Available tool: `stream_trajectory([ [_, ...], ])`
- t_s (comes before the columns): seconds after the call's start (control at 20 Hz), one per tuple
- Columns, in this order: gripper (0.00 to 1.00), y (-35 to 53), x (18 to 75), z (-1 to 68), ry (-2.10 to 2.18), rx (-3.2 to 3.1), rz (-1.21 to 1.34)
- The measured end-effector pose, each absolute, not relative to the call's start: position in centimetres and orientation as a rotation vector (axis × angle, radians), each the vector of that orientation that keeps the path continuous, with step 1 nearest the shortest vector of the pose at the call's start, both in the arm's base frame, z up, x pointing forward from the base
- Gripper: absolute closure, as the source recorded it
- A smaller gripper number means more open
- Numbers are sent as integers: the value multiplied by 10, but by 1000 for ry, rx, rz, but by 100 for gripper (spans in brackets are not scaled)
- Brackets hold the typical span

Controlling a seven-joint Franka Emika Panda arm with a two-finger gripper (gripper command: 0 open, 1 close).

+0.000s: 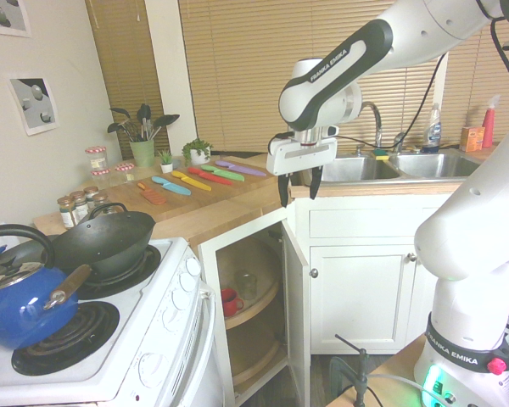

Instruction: Close the cabinet

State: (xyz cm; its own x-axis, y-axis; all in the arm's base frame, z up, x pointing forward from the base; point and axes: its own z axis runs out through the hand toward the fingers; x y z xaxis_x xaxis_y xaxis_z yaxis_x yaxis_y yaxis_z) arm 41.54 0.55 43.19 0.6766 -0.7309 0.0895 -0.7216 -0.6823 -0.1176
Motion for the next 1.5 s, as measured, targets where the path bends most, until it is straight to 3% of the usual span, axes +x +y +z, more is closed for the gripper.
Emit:
stream_trajectory([
  [0.4,0,-26,429,411,1239,-2790,-223],
  [1.1,0,-167,459,330,1313,-2685,-127],
  [1.5,0,-165,492,251,1274,-2692,-44],
])
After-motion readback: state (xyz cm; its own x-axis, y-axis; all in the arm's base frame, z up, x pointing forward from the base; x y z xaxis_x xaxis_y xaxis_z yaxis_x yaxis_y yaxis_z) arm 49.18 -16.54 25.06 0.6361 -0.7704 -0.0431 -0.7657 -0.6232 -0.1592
